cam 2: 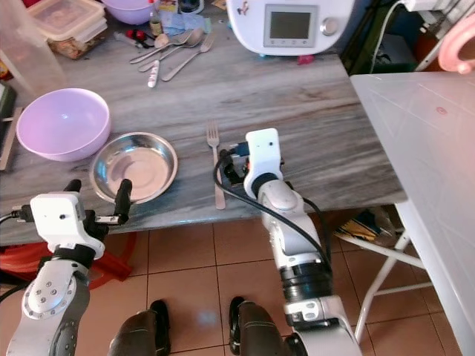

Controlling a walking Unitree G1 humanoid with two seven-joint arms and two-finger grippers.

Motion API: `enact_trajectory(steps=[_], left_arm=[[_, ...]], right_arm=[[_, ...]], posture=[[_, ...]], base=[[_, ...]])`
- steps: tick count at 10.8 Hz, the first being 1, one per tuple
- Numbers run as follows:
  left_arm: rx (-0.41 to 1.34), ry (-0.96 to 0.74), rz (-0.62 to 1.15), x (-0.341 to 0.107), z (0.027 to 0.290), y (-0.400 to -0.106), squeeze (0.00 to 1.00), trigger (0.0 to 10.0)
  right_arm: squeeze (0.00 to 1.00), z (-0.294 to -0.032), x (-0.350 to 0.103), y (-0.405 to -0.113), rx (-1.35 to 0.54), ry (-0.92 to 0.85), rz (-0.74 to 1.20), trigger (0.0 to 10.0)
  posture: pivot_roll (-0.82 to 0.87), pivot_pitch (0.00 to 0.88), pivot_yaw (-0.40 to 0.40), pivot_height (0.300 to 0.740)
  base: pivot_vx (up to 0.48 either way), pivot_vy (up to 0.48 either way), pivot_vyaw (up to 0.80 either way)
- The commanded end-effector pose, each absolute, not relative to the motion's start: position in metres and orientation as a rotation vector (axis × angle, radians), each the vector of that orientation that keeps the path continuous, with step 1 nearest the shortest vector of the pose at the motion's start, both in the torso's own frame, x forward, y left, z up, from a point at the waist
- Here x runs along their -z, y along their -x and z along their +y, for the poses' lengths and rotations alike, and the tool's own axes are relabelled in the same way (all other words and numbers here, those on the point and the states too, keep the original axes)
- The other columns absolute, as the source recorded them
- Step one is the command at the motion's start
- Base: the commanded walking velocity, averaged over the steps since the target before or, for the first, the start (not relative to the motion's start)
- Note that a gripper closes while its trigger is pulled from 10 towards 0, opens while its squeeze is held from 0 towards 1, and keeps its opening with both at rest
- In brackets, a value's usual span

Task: Setting the table

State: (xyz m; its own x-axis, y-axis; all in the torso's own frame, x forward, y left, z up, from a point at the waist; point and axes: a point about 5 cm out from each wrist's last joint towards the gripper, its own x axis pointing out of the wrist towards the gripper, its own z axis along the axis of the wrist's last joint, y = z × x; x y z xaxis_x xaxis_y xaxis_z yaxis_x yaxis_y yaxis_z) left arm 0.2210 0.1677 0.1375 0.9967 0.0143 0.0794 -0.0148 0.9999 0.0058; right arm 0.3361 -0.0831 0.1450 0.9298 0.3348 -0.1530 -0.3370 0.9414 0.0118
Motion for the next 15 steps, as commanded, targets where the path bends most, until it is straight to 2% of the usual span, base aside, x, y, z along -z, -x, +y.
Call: enact_trajectory(steps=[1,4,7,15], left_arm=[[-0.043,-0.011,-0.094,-0.141,0.172,-0.221,0.0,10.0],[-0.094,-0.047,-0.113,-0.147,0.192,-0.224,0.0,10.0],[-0.095,-0.05,-0.12,-0.148,0.192,-0.227,0.0,10.0],[-0.079,-0.036,-0.114,-0.145,0.185,-0.228,0.0,10.0]], right_arm=[[0.0,-0.063,-0.115,-0.326,-0.447,0.016,0.296,10.0],[0.0,-0.07,-0.11,-0.329,-0.423,0.044,0.306,10.0],[0.0,-0.066,-0.117,-0.336,-0.451,0.054,0.269,10.0],[0.0,-0.035,-0.13,-0.351,-0.564,0.12,0.183,10.0]], posture=[[0.03,0.265,-0.048,0.74],[0.03,0.266,-0.047,0.74],[0.03,0.264,-0.048,0.74],[0.03,0.261,-0.051,0.74]], base=[[0.0,0.0,0.0],[0.0,0.0,0.0],[0.0,0.0,0.0],[0.0,0.0,0.0]])
